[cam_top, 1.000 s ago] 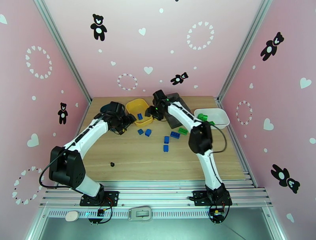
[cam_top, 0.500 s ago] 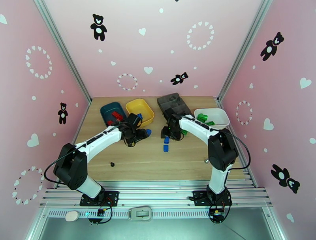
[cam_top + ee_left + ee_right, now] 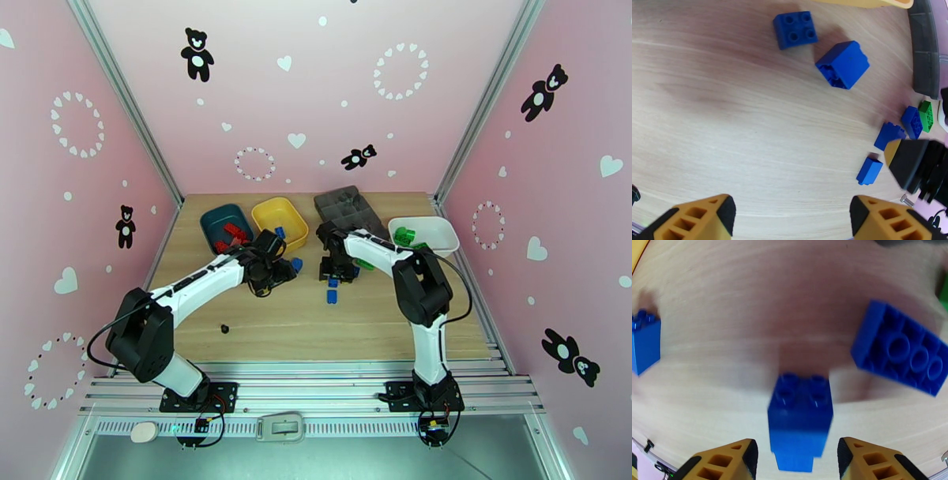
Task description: Sort the legos into containers by color
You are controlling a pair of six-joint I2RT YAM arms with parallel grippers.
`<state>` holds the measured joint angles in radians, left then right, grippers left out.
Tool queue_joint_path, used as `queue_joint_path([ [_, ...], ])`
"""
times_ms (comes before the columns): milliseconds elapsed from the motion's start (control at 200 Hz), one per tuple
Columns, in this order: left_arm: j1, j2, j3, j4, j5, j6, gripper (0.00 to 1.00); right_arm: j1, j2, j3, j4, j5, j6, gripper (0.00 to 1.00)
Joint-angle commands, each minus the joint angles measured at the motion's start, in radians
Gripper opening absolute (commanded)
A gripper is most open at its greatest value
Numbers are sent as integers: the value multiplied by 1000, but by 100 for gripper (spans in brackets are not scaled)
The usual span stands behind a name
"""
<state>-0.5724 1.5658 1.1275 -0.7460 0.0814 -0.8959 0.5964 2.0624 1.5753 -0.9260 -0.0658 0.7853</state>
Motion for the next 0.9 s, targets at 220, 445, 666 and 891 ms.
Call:
queue_joint_path([
  [220, 15, -36, -10, -12, -20, 0, 92, 4, 46, 58, -53, 47, 11, 41],
  [445, 69, -36, 33, -16, 14, 24, 96, 4, 35, 93, -49, 26, 23, 19],
  [666, 169, 17, 81, 117, 237, 31, 95, 4, 8, 153, 85, -157, 51, 16],
  [891, 268, 83, 147, 198, 341, -22, 92, 4, 101, 309, 260, -366, 133, 15],
])
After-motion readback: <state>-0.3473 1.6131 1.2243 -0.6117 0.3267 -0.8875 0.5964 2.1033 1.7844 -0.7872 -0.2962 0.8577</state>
